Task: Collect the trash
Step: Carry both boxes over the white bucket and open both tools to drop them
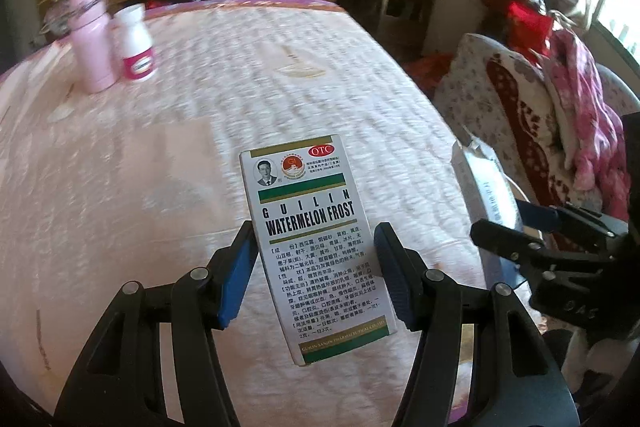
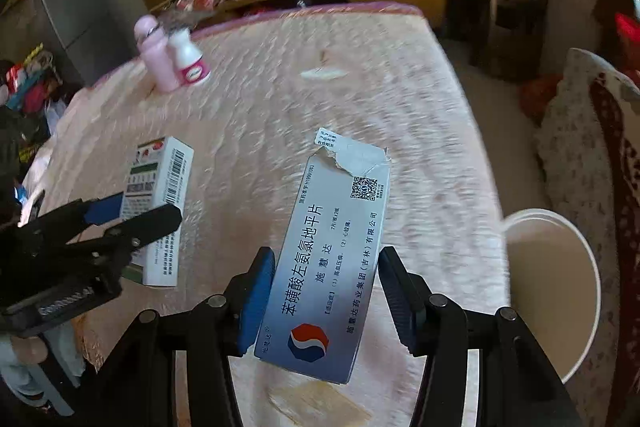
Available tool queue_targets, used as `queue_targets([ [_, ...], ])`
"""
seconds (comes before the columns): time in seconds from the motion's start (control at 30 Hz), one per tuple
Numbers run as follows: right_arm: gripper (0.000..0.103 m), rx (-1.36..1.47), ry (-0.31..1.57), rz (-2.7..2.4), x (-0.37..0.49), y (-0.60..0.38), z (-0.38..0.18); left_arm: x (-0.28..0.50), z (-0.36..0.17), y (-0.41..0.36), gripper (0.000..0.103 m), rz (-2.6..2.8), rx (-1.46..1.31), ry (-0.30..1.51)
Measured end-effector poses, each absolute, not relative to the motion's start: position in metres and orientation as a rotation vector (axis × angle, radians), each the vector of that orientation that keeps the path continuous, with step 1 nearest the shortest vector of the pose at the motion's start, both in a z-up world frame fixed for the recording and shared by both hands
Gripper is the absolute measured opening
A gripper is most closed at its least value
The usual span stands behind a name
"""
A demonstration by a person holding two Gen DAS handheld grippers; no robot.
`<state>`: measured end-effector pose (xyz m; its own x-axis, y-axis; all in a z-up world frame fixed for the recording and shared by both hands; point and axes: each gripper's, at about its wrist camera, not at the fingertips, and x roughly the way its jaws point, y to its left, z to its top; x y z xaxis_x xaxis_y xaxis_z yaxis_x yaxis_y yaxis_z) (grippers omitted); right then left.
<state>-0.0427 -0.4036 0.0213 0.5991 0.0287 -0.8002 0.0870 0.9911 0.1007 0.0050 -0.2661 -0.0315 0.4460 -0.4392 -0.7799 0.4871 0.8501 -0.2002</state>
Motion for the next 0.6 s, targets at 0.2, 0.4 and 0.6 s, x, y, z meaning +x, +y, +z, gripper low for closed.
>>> queue_targets([
  [0.2,0.052,0.159,0.901,-0.098,-0.071,-0.441,0.034,-0.007,-0.022,-0.307,0.058,-0.636,0.098,0.928],
  [0.4,0.052,0.195,0.892,-0.159,-0.094,-0.478,0.034,-0.023,-0.015,-0.352,0.058,-0.698,0.144,0.908],
  [0.6,0.052,0.234,0.890,-0.221,-0.115,-0.513,0.026,-0.036,-0.018,-0.398,0.058,-0.755,0.197,0.909],
])
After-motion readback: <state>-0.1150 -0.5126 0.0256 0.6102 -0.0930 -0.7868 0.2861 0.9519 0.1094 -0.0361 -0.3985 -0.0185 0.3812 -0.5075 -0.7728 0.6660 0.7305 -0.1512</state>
